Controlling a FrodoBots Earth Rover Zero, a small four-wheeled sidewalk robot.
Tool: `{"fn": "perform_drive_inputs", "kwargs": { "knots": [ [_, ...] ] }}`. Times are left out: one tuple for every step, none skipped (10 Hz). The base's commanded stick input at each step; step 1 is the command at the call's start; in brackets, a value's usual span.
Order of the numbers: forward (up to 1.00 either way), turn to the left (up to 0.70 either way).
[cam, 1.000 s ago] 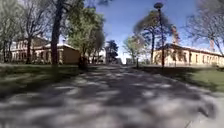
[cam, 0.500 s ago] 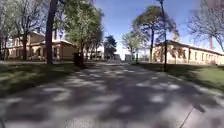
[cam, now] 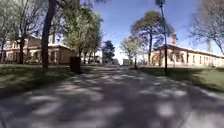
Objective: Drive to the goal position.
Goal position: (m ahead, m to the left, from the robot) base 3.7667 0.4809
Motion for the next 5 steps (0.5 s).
{"fn": "perform_drive_inputs", "kwargs": {
  "knots": [
    [1.0,0.0],
    [1.0,0.0],
    [1.0,0.0],
    [1.0,0.0],
    [1.0,0.0]
  ]
}}
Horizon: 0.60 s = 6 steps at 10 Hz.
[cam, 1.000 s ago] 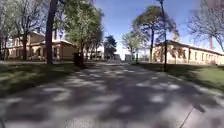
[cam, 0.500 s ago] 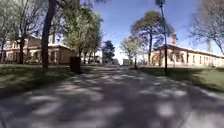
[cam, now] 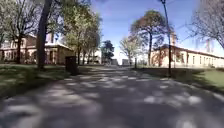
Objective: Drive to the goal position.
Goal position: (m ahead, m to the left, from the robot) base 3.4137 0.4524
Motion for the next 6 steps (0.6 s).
{"fn": "perform_drive_inputs", "kwargs": {
  "knots": [
    [1.0,0.0],
    [1.0,0.0],
    [1.0,0.0],
    [1.0,0.0],
    [1.0,0.0],
    [1.0,0.0]
  ]
}}
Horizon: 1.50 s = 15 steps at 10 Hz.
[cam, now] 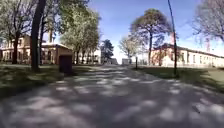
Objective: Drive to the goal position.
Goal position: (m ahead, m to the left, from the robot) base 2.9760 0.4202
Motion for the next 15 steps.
{"fn": "perform_drive_inputs", "kwargs": {
  "knots": [
    [1.0,0.0],
    [1.0,0.0],
    [1.0,0.0],
    [1.0,0.0],
    [1.0,0.0],
    [1.0,0.0],
    [1.0,0.0],
    [1.0,0.0],
    [1.0,0.0],
    [1.0,0.0],
    [1.0,0.0],
    [1.0,0.0],
    [1.0,0.0],
    [1.0,0.0],
    [1.0,0.0]
  ]
}}
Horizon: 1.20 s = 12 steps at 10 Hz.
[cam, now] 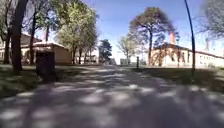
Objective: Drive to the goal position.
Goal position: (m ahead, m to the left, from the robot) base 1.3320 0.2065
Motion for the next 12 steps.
{"fn": "perform_drive_inputs", "kwargs": {
  "knots": [
    [1.0,0.0],
    [1.0,0.0],
    [1.0,0.0],
    [1.0,0.0],
    [1.0,0.0],
    [1.0,0.0],
    [1.0,0.0],
    [1.0,0.0],
    [1.0,0.0],
    [1.0,0.0],
    [1.0,0.0],
    [1.0,0.0]
  ]
}}
